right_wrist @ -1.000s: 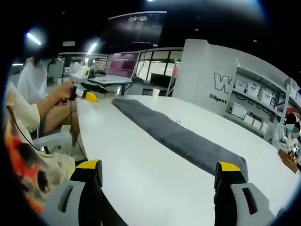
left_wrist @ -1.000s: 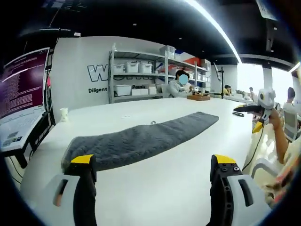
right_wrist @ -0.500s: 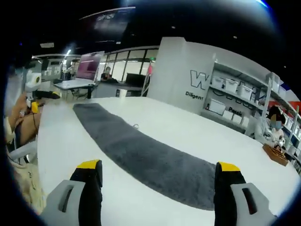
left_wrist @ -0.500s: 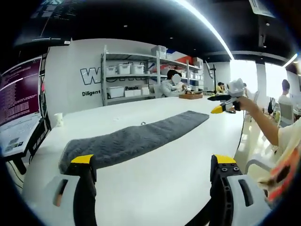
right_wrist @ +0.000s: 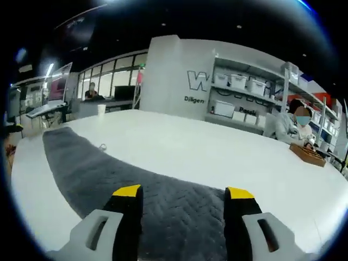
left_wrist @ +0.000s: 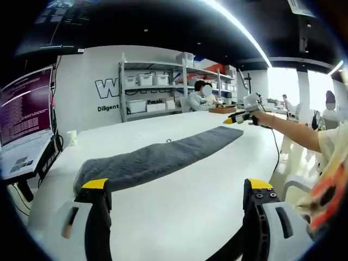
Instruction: Open the folded towel by lifting each exposed corner and separating the folded layers until the towel lies flat within the target outline without major curled edges
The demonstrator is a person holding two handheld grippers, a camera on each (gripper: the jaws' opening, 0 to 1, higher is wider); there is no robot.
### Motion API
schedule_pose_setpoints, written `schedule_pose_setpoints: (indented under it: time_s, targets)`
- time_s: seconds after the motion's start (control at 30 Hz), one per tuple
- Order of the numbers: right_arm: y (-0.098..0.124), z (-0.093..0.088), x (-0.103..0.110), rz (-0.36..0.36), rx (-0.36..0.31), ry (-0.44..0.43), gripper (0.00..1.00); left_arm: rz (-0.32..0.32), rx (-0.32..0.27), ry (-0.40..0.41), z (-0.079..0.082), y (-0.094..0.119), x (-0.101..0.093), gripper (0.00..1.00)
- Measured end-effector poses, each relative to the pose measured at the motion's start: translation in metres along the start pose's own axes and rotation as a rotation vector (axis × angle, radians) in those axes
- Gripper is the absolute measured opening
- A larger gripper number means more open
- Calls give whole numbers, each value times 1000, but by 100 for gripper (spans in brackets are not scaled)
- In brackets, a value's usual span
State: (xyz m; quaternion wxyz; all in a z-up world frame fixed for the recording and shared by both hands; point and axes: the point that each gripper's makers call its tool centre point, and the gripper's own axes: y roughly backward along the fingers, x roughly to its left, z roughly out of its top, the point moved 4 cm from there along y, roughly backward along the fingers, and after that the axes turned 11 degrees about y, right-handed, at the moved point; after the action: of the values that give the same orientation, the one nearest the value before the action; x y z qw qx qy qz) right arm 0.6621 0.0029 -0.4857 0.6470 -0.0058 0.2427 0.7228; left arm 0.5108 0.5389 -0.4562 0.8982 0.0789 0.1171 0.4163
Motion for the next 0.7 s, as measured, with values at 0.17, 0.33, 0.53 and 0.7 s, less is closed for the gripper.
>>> schedule_pose_setpoints:
  time_s: [0.17,0.33,0.53,0.7]
  targets:
    - [-10,-15,-10,-46,39,-26,48,-4,-5,-3,0,3,-4,100]
    - [-20,-26,-12,-46,111,-29,43,-6,-10,-2,1,5,-7,100]
    - [-34,-32,-17,-67,132,-39,36,-18,-4,6,0,9,-16,100]
    - [-33,-37,-22,-81,153,-54,20,-33,-16,-4,4,14,-24,100]
